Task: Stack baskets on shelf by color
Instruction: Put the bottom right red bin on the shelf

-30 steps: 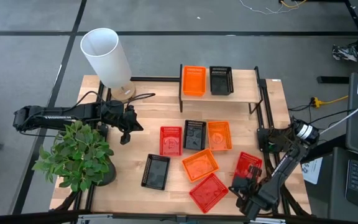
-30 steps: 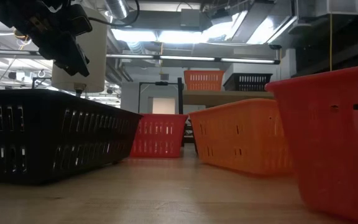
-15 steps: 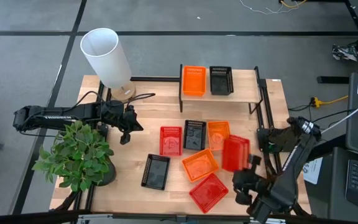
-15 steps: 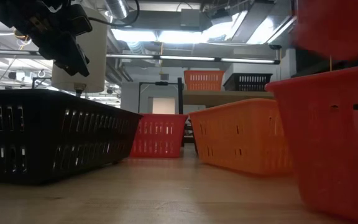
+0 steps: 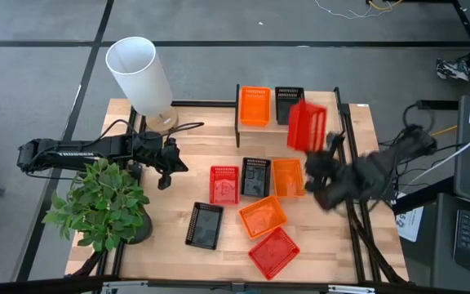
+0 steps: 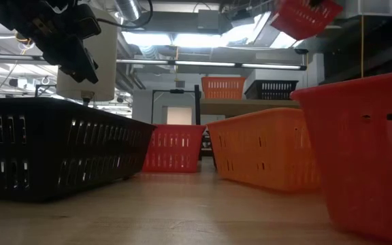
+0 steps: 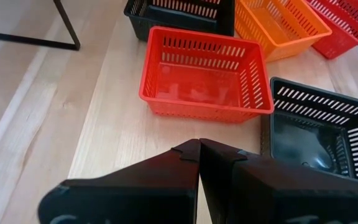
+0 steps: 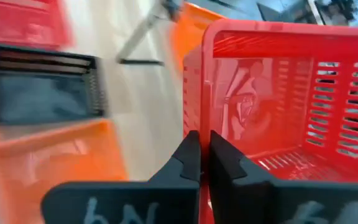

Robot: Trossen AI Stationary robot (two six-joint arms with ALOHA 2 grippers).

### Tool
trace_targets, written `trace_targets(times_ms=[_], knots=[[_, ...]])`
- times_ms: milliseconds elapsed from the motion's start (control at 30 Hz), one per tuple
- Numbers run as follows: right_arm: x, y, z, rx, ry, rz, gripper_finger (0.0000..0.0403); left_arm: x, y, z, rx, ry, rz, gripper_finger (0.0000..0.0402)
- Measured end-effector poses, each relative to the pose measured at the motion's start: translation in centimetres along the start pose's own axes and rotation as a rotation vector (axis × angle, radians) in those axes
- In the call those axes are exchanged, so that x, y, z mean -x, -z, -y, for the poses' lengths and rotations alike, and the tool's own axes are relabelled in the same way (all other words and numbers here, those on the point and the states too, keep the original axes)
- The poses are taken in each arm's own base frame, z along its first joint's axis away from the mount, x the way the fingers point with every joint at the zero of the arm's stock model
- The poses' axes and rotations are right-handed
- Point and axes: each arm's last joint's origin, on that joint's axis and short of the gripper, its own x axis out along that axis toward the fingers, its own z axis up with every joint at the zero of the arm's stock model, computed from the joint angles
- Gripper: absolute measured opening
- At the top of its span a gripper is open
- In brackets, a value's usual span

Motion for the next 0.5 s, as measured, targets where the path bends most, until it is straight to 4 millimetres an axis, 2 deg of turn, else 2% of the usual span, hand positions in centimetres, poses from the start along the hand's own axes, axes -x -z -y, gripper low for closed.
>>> trace_targets(times_ms=[133,267,367,500], knots=[[-1.1,1.5,4.8,0.044,-0.014,-0.086,0.0002,0.0,0.0,0.0,-0.001,-0.008,0.001,0.0000],[-1.8,2.9,8.4,0.074,0.002,-0.161,0.0002,0.0,0.0,-0.1,-0.002,-0.051,0.004,0.0000],[-2.5,3.8,10.0,0.063,-0.040,-0.237,0.0002,0.0,0.0,-0.1,-0.002,-0.052,0.004,0.0000],[-3.9,4.1,11.2,0.025,-0.095,-0.328,0.0002,0.0,0.0,-0.2,-0.001,-0.052,0.004,0.0000]])
